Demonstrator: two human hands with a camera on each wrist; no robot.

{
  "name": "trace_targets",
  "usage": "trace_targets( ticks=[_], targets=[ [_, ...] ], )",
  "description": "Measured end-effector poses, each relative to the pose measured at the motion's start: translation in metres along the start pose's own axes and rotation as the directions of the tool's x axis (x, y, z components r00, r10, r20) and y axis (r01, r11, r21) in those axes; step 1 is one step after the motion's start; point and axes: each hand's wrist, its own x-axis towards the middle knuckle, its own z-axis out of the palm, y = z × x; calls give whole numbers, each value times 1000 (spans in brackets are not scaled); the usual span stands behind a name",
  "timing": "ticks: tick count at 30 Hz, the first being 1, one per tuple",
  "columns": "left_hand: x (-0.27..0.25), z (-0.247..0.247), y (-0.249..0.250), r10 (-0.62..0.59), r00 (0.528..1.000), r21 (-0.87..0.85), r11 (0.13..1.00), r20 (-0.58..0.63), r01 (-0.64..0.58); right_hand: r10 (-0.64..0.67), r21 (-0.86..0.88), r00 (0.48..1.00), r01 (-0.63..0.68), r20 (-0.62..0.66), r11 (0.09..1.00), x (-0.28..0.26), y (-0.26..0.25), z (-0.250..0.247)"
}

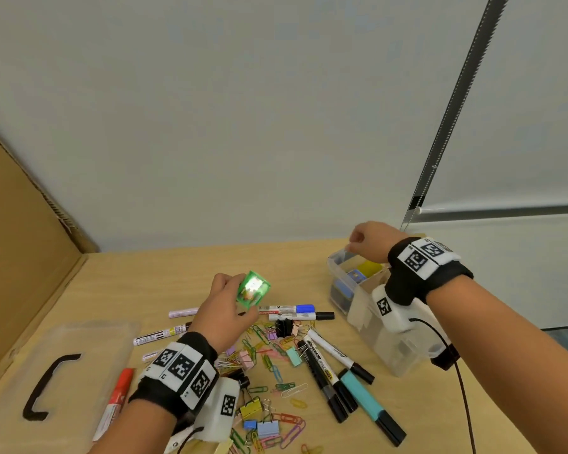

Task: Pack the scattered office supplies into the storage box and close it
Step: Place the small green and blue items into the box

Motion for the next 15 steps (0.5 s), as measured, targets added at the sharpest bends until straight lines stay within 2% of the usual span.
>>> trace_targets(
  ticks=[1,3,5,7,9,10,13,15],
  targets=[
    [1,4,13,35,999,-25,999,-16,-35,-67,119,997,70,-30,990,-11,-3,-4],
    [5,12,39,94,995,-66,993,-44,-96,-193,350,981,171,28,921,-30,-11,-9],
    [14,25,68,151,986,-109,981,-76,-159,-258,518,960,166,111,839,-42,-15,-10],
    [26,40,94,197,974,-159,964,-109,-213,-289,596,951,170,109,785,-45,-12,-12],
    [39,57,113,216,967,-180,954,-136,-238,-251,597,967,177,43,782,-42,-1,-16],
    [46,65,120,225,963,-170,954,-147,-248,-217,553,976,180,1,813,-38,8,-18],
    [64,93,129,230,967,-87,967,-113,-240,-105,284,983,145,-152,948,-26,34,-21],
    [72,112,127,188,982,-17,982,-36,-188,-13,190,981,50,-195,981,-17,45,-18]
  ],
)
